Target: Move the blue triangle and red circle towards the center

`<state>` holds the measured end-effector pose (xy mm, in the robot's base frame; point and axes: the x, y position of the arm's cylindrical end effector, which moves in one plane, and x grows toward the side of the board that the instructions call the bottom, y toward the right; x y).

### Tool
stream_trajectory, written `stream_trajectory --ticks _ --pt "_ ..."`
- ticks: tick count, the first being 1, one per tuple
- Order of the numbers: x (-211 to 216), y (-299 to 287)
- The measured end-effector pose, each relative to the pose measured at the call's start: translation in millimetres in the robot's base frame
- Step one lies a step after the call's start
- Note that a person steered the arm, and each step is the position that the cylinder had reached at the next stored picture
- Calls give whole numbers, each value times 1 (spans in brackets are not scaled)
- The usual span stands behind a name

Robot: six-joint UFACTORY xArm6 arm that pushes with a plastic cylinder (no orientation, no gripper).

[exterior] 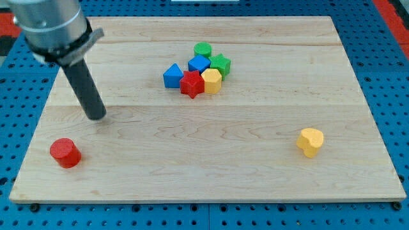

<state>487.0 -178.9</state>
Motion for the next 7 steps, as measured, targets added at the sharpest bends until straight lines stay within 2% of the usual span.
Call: stream_trajectory --ticks 1,2,3,6,7 --pt "40 28" --pt "95 -1" --pt "97 -65" --pt "13 -26" --pt "9 21"
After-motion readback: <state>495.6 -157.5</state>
